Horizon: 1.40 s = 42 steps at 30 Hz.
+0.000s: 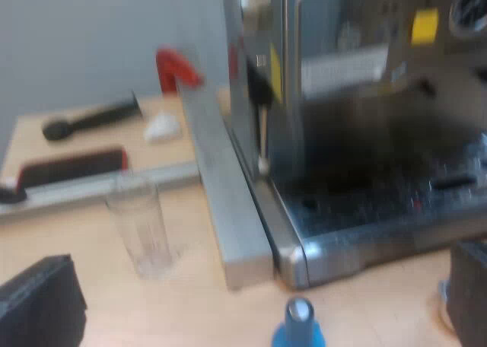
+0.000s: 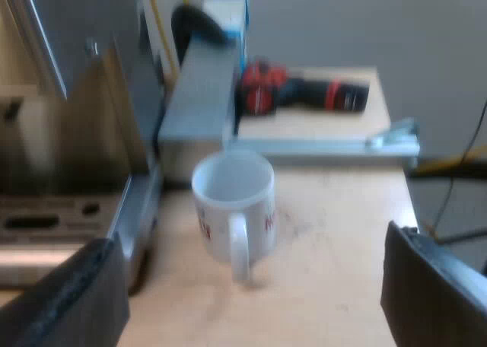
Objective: Grind coffee beans and then tamp
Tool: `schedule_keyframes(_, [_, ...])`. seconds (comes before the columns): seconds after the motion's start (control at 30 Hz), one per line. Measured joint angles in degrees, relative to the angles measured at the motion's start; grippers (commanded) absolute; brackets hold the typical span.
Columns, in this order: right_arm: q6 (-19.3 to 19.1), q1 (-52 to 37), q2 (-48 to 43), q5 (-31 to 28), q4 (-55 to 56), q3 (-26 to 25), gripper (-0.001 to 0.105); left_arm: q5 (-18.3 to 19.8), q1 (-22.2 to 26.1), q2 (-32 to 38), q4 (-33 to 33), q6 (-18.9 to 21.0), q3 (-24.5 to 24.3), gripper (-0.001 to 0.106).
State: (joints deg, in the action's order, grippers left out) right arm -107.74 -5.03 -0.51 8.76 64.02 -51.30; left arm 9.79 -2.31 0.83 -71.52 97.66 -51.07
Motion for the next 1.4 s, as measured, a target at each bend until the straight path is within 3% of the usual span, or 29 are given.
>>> schedule_keyframes(0.2, [-0.2, 0.3, 0.0, 1.3, 2.2, 0.2, 0.071, 0.0, 0.0, 0.0, -9.8, -0.8, -0.3, 0.105])
schedule_keyframes(0.33, [-0.2, 0.3, 0.0, 1.7, 2.1, 0.6, 0.071, 0.0, 0.0, 0.0, -11.4, -1.6, -0.3, 0.105])
schedule_keyframes(0.6, [-0.2, 0.3, 0.0, 1.7, -3.1, 5.1, 0.071, -4.2, 0.0, 0.0, 1.2, 0.5, 4.6, 0.105])
schedule_keyframes(0.8, [-0.2, 0.3, 0.0, 1.7, -5.5, 8.4, 0.071, -4.3, 0.0, 0.0, 4.5, 0.7, 7.5, 0.105])
schedule_keyframes(0.83, [-0.2, 0.3, 0.0, 1.7, -5.7, 10.5, 0.071, -4.3, 0.0, 0.0, 7.9, 0.6, 12.5, 0.105])
schedule_keyframes(1.07, [-0.2, 0.3, 0.1, 1.7, -6.0, 17.5, 0.071, -4.3, 0.0, -0.1, 7.9, 0.6, 18.7, 0.105])
schedule_keyframes(1.27, [-0.2, 0.3, 0.1, 1.8, -5.5, 21.8, 0.071, -4.3, 0.0, -0.1, 8.5, 0.6, 19.9, 0.105])
schedule_keyframes(1.4, [-0.2, 0.3, 0.1, 1.8, -5.6, 22.0, 0.071, -4.3, 0.0, -0.1, 8.6, 0.6, 19.9, 0.105])
